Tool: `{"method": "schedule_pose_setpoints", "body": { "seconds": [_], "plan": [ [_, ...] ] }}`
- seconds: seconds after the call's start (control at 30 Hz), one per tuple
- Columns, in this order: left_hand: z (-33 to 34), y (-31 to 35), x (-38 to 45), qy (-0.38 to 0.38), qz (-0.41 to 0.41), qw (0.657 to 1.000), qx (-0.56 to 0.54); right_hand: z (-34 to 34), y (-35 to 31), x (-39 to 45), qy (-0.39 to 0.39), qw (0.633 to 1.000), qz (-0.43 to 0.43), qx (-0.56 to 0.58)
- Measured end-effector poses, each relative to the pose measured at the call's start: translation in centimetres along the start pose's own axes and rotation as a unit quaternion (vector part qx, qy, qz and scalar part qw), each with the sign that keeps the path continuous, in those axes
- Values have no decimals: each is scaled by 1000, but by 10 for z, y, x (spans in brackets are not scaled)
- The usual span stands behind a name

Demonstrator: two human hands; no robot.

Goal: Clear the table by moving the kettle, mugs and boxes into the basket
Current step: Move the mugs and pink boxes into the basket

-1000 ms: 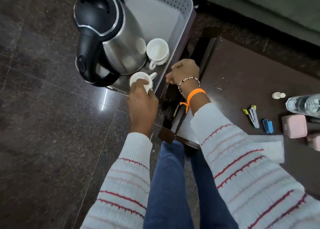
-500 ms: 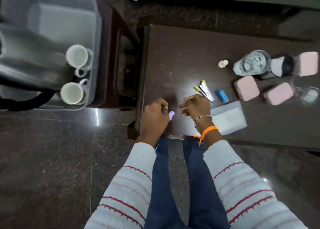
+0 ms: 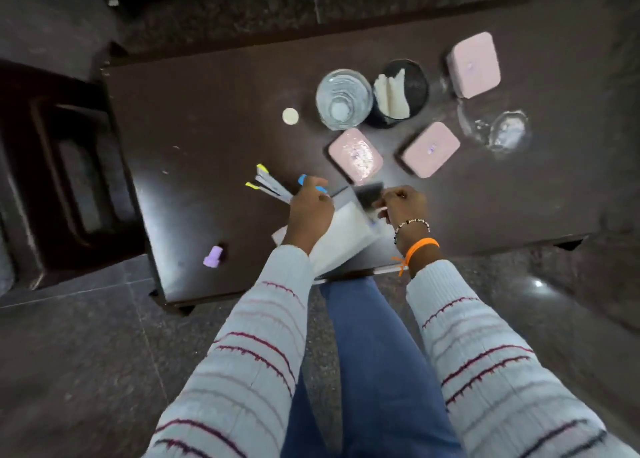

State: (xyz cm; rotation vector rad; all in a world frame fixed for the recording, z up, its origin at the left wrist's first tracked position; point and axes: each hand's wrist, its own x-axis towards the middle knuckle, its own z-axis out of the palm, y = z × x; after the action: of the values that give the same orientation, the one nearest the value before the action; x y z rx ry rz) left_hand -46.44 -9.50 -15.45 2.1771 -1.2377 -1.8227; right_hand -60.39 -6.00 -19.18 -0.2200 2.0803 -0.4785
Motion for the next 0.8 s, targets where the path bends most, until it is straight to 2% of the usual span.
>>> {"method": "schedule_pose_setpoints", "body": {
  "seconds": [0.1,0.17,0.27,0.43,0.57,0.63,0.8],
  "plan": [
    [27,13,26,0,-99,985,-138,-13,0,34,43,997,41,45],
    [41,16,41,-3,-127,982,-142,-19,1,52,83,990,71,92],
    [56,17,54,-6,-146,980,-135,-23,2,69,103,987,88,89],
    [68,34,60,-2,-210,956,-206,-23,-3,75,71,978,87,175],
    [72,35,59,16,-192,970,-147,-28,-8,76,66,962,108,242],
    [73,30,59,39,-153,983,-98,-32,-8,77,64,963,103,239],
    [64,26,44,49,-98,990,-89,-40,-7,57,52,975,68,203]
  ]
}}
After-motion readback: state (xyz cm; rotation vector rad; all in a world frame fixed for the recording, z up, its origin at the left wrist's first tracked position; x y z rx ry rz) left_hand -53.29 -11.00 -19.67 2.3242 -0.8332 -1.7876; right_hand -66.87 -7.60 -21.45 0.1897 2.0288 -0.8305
